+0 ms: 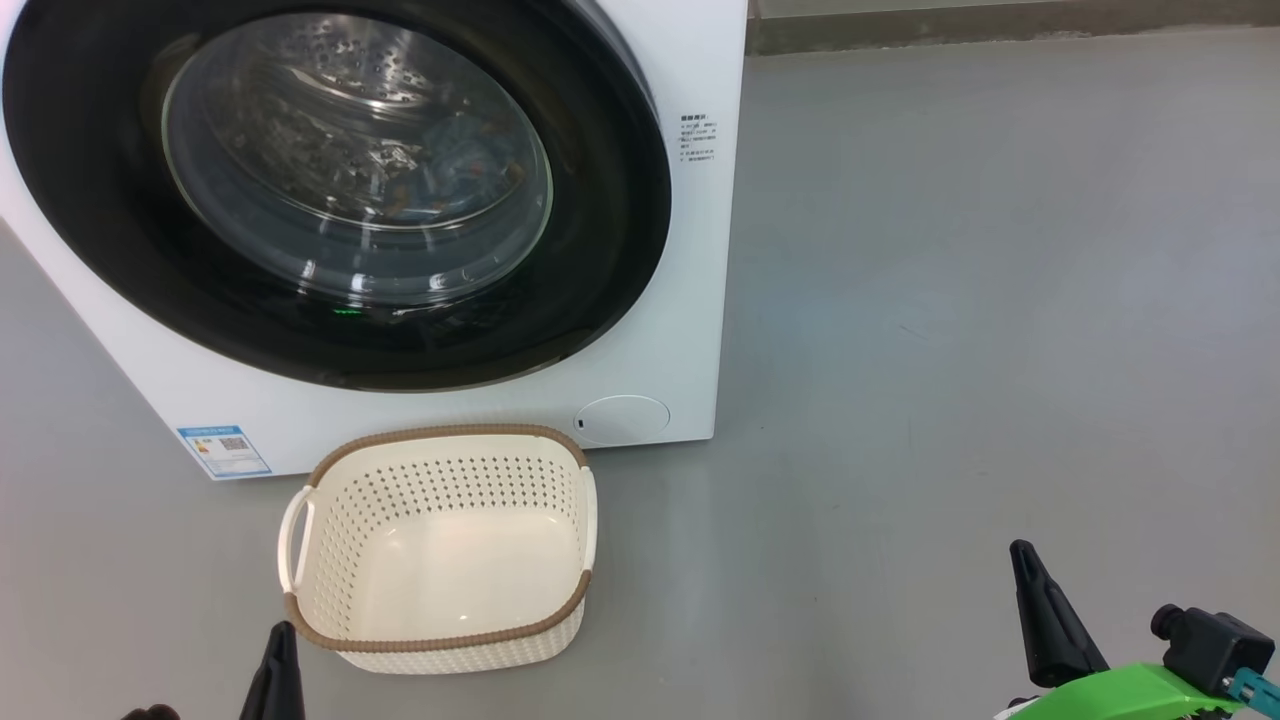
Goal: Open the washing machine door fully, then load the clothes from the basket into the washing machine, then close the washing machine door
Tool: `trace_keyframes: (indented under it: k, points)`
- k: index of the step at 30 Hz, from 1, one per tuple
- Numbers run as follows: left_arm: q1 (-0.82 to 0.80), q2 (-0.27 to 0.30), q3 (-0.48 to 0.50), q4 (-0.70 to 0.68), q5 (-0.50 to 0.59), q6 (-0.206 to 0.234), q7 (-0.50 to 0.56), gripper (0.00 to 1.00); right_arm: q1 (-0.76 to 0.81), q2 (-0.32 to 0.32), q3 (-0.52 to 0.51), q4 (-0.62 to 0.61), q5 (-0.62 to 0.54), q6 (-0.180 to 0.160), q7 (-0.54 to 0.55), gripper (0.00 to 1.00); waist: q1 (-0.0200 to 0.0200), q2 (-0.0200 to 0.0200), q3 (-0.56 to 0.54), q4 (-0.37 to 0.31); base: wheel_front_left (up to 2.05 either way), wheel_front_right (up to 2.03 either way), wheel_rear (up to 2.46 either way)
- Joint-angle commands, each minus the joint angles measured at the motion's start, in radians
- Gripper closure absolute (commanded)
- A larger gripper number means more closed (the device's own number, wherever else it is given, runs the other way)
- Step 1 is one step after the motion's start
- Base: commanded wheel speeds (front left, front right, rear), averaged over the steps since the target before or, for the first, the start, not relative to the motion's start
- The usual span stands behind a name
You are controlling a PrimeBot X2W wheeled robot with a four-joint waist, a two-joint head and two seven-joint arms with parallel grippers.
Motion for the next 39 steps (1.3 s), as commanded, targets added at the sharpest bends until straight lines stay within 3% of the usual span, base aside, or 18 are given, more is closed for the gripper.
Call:
trace_keyframes:
  k: [1,39]
  points:
    - [-0.040,0.018,0.013,-0.017,-0.026,-0.001,0.006,1.00,-0.044,-0.008,0.004,-0.020,0.029,-0.002,0.003,1.00,-0.0001,0.0000,0.000,0.000,0.00,0.00,0.00]
    - [-0.100,0.029,0.033,0.012,-0.432,-0.002,0.113,1.00,-0.076,-0.011,-0.016,0.004,0.458,-0.003,0.113,1.00,-0.0001,0.0000,0.000,-0.011,0.00,0.00,0.00]
